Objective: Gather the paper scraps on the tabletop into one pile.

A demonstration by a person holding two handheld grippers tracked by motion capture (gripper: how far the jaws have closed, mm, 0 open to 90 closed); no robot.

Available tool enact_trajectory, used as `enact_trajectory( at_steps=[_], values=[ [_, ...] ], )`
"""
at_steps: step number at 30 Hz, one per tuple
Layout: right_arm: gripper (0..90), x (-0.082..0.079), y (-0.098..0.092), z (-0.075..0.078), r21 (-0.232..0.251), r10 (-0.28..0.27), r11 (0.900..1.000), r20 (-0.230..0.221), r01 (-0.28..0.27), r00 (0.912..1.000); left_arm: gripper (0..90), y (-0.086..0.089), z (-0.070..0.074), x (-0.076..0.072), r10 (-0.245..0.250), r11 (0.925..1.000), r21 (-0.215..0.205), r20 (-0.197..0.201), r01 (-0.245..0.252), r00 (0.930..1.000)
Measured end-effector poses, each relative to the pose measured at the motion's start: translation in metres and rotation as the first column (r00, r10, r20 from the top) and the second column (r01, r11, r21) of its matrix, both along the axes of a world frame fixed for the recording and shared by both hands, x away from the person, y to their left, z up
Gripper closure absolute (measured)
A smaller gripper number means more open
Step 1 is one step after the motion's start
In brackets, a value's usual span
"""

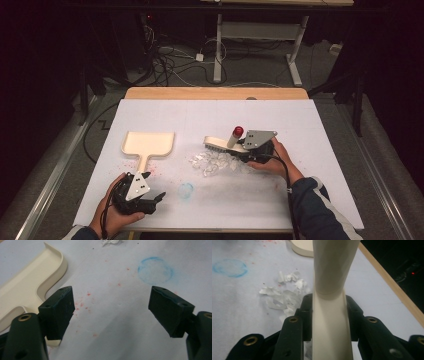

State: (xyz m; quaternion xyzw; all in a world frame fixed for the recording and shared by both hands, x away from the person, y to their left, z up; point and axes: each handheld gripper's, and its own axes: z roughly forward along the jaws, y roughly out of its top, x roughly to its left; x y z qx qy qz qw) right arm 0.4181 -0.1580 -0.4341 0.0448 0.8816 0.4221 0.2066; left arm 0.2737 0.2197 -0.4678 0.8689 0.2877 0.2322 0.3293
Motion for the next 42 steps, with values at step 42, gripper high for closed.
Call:
enact_trajectory(
  at_steps=[42],
  values=[
    [67.6,-0.051,0.029,0.003,-0.006,-0.635,0.767,-0.151,0.641,0.7580,20.5,-0.002,0.005,-0.008,0.002,1.0000,0.008,0.028,-0.003,0.9996]
  ],
)
